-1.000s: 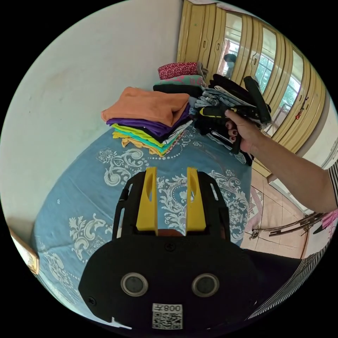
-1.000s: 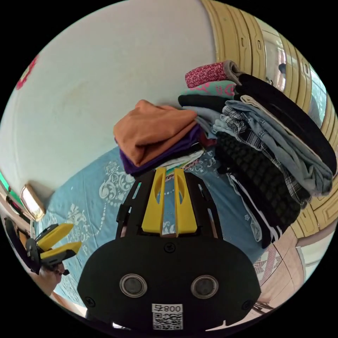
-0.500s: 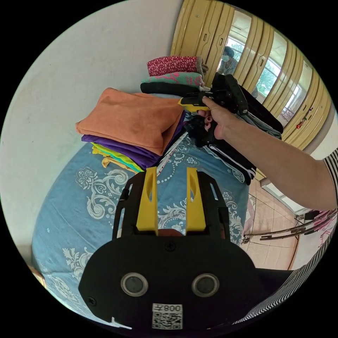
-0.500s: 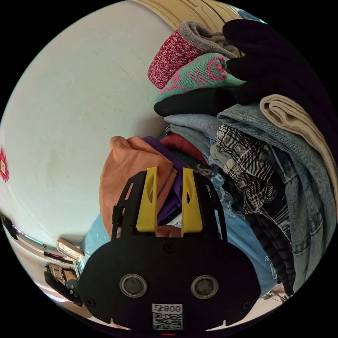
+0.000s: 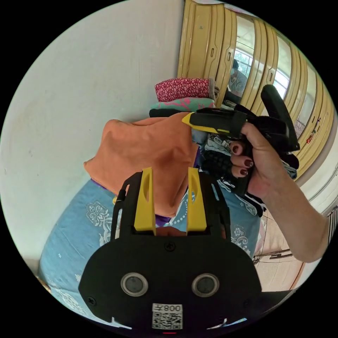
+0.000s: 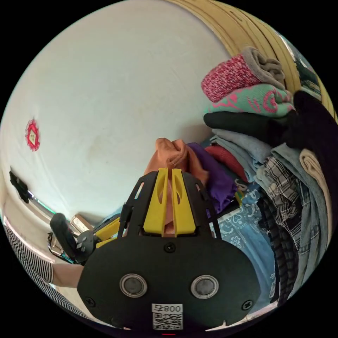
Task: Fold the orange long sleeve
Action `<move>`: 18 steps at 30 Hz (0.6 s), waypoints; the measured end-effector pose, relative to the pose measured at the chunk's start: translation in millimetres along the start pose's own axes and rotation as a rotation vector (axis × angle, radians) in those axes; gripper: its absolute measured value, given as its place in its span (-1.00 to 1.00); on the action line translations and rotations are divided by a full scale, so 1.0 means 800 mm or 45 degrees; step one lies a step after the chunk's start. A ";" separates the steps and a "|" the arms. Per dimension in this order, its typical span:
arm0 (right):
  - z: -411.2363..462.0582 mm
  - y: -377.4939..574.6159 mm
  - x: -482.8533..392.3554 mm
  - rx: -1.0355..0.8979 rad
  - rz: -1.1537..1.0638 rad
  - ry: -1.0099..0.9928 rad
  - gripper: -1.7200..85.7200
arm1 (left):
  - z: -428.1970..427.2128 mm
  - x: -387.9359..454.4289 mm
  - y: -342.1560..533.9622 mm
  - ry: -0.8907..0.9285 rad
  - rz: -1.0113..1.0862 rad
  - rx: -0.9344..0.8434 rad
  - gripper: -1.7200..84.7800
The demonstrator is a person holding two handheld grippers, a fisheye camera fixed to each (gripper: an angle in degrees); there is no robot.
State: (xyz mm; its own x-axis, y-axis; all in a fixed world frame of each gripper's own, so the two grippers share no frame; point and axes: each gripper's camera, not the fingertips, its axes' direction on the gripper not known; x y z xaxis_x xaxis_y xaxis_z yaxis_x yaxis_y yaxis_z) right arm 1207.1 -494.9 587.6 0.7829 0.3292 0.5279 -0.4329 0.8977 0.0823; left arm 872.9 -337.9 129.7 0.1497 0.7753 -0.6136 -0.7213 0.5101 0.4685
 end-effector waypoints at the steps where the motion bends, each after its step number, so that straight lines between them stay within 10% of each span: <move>1: 0.000 -0.004 -0.003 0.000 -0.022 0.011 -0.94 | 0.010 -0.004 -0.017 0.002 -0.005 0.012 -0.64; 18: 0.045 -0.088 -0.017 -0.135 -0.179 -0.209 -0.94 | 0.018 -0.107 -0.075 0.271 -0.227 0.047 -0.63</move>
State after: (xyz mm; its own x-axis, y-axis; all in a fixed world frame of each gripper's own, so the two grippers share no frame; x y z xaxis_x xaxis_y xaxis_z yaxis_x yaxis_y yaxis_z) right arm 1211.0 -573.0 605.4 0.7450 0.1548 0.6489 -0.2690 0.9598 0.0799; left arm 913.1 -429.7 163.0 0.1238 0.5786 -0.8062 -0.6708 0.6475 0.3617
